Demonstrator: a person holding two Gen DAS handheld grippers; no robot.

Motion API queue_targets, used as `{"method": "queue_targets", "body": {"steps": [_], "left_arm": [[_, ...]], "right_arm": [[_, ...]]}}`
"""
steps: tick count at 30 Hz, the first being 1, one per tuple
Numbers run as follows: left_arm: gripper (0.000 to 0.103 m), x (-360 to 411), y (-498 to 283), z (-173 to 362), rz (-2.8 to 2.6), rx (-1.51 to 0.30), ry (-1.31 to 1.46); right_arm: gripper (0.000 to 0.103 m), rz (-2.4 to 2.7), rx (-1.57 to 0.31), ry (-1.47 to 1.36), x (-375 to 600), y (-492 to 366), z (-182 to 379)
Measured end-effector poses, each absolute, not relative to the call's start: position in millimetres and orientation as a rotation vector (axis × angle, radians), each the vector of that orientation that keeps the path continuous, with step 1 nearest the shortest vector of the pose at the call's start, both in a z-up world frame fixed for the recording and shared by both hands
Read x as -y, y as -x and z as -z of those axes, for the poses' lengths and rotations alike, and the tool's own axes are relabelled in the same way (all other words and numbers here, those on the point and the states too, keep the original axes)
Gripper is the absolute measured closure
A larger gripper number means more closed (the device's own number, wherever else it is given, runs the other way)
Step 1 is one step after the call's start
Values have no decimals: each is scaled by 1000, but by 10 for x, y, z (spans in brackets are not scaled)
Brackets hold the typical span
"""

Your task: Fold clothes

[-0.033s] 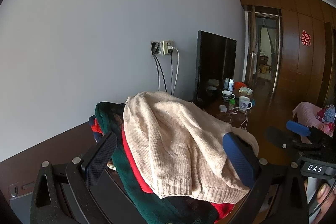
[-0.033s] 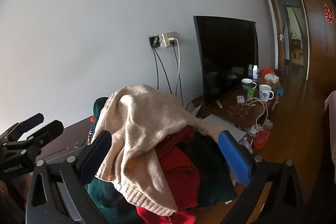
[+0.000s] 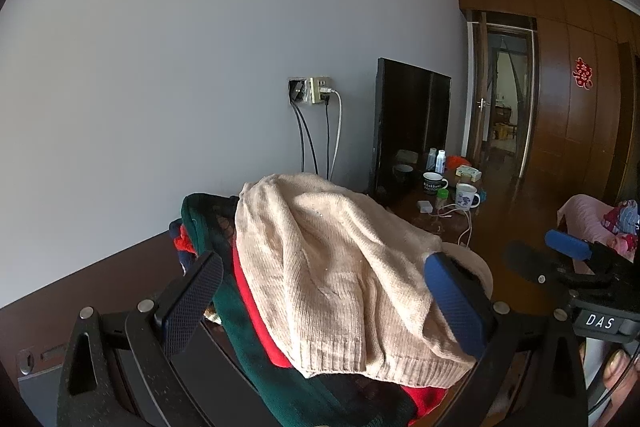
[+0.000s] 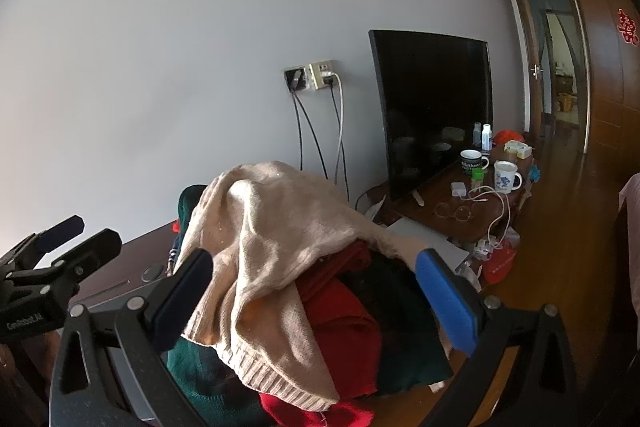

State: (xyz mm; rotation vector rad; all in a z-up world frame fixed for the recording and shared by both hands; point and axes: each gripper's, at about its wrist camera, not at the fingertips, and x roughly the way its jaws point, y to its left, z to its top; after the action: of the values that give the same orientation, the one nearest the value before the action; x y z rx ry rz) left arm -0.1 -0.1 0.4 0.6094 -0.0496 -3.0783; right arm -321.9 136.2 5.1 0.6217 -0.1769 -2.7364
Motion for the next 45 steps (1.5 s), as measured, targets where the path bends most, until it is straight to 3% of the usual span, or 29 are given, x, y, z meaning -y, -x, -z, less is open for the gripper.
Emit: {"method": "queue_targets", "body": {"steps": [45], "left_arm": [[1, 314, 110, 119, 3035, -58, -686]], "right_arm": [[0, 2697, 141, -641, -1111, 3249, -21]]}}
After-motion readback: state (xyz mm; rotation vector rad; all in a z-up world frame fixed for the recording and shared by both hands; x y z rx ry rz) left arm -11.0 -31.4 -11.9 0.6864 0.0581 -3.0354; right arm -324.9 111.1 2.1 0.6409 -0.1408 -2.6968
